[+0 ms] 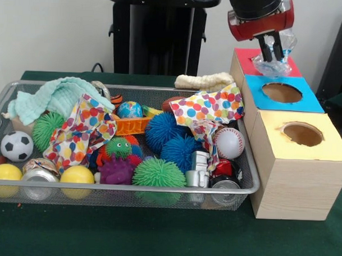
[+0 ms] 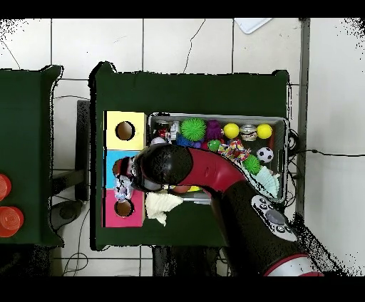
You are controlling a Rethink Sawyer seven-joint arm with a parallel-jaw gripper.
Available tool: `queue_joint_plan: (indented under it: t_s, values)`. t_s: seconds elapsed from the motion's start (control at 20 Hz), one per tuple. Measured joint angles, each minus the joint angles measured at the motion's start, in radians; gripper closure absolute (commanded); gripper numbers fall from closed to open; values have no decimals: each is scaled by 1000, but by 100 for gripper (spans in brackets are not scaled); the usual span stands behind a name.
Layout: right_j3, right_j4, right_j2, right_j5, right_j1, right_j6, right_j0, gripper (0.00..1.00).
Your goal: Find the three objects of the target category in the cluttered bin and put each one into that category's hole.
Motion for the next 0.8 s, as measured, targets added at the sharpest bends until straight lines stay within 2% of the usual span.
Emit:
queue_joint_plan:
  t_s: [0.8]
  values:
    - [-1,1,-22,0,3,0,16,100]
